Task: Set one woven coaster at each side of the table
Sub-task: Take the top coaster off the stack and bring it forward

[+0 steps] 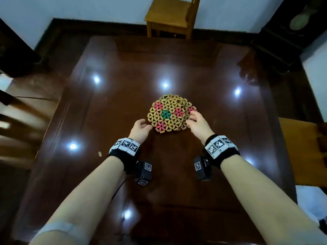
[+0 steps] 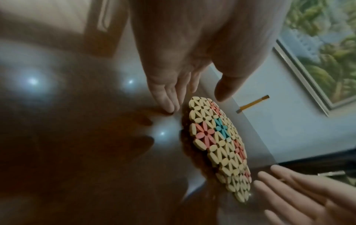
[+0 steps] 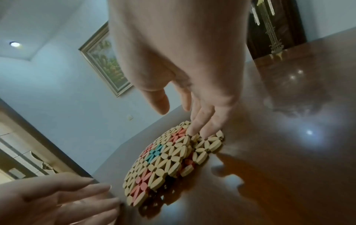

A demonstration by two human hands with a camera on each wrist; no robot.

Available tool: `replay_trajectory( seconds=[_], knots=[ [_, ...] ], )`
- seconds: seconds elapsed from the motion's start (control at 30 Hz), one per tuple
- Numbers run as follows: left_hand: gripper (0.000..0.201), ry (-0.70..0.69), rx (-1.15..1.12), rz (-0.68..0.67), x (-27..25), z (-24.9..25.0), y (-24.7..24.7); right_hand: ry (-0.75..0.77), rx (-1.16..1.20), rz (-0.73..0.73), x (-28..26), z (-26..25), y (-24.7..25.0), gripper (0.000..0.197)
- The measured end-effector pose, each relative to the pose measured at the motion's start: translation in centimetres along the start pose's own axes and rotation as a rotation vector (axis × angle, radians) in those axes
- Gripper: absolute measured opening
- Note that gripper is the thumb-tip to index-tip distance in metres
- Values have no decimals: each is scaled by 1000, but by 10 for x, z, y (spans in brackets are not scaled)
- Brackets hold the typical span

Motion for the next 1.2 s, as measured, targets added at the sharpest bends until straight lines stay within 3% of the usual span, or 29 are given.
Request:
replay_trajectory(
  seconds=[0.23,0.43,0.53,0.63,0.77,0.87,1.0,1.2],
  knots=[
    [59,92,-219,-31,23,4,-14,-72,67,39,25,2,-10,61],
    [37,-59,-10,45,18,24,-20,-80,69,-11,31,9,-21,53],
    [32,-64,-59,87,8,30,-22,-51,60,-22,23,11,-18,47],
    [20,-175,-61,103,-3,32,-21,28,39,88,13,13,-1,45],
    [25,-319,34,76,-25,35,-10,91,37,235,-7,18,21,50],
    [33,-310,60,-87,-41,27,-4,48,59,150,-32,24,22,60],
    [39,-314,280,-251,-63,1,-1,-104,26,-43,-79,48,3,63],
    [45,-210,329,-154,-93,-55,-7,-229,-6,-79,-146,96,-28,44]
  ],
)
Point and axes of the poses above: each hand's wrist, its own x-axis towards the middle knuckle, its own y-axis out of the back of the hand, z = x × y, the point moved 5 cm from there along x, towards the middle knuckle, and after that the axes turned 11 degrees about x, right-handed, at the moved point
